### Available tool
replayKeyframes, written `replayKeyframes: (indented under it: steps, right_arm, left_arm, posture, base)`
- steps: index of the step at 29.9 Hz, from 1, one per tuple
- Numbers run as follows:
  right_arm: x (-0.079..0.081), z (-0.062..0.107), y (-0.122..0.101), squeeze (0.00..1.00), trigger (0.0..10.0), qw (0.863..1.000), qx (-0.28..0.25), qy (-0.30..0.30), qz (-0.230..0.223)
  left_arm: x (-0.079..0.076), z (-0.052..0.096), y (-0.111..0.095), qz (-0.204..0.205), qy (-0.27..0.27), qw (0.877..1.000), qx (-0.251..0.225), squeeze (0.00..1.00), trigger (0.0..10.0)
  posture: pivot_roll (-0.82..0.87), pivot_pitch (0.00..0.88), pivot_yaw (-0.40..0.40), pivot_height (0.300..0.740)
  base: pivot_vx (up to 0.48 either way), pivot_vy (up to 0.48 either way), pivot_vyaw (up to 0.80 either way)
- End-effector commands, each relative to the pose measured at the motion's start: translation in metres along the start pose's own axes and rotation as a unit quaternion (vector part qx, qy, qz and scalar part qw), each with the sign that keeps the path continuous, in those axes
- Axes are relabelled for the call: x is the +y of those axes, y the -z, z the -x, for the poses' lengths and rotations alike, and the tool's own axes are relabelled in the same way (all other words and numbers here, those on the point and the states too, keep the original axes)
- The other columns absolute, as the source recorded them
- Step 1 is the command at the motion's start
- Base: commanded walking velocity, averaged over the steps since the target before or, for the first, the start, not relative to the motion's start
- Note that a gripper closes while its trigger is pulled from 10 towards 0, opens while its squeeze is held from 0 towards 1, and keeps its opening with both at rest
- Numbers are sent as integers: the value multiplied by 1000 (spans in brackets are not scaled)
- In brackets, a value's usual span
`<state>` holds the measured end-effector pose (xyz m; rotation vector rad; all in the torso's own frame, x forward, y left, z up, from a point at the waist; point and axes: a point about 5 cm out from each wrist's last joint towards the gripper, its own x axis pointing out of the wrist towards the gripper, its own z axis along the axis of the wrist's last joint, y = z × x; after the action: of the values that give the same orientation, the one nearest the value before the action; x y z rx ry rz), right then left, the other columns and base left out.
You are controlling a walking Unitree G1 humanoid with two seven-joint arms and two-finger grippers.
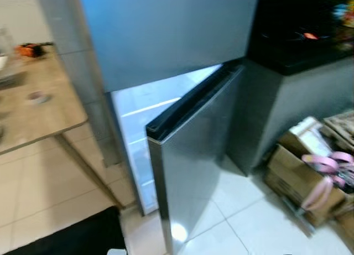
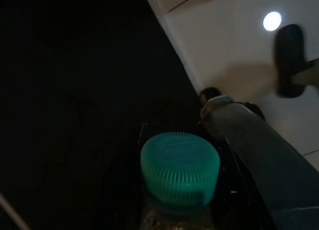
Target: Restocking fridge
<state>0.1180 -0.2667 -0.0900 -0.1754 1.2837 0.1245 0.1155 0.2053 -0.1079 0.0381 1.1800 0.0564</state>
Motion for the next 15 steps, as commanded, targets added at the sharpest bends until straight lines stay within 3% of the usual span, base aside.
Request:
replayKeyframes:
  steps: [1, 6, 9, 15]
  right_arm:
    - [1, -1, -7, 0, 10000, 1000, -12, 2, 3]
    - [1, -1, -13, 0, 10000, 1000, -21, 2, 7]
    - [2, -1, -18, 0, 10000, 1000, -28, 0, 9]
    - [4, -2, -15, 0, 10000, 1000, -23, -5, 13]
  left_arm:
    - [-5, -1, -5, 7, 6, 1000, -11, 0, 10000]
    - [-5, -1, -5, 6, 7, 1000, -11, 0, 10000]
    - [-4, -1, -9, 4, 6, 1000, -16, 0, 10000]
    - [-1, -2, -18, -5, -8, 1000, -23, 0, 10000]
  posture:
    - [-129, 0, 27, 740]
    - [-129, 0, 27, 740]
    - [-133, 0, 24, 740]
    - [-131, 0, 28, 740]
  base:
    - [0, 0, -781]
    - [0, 0, -735]
    - [0, 0, 0]
    - [0, -444, 0]
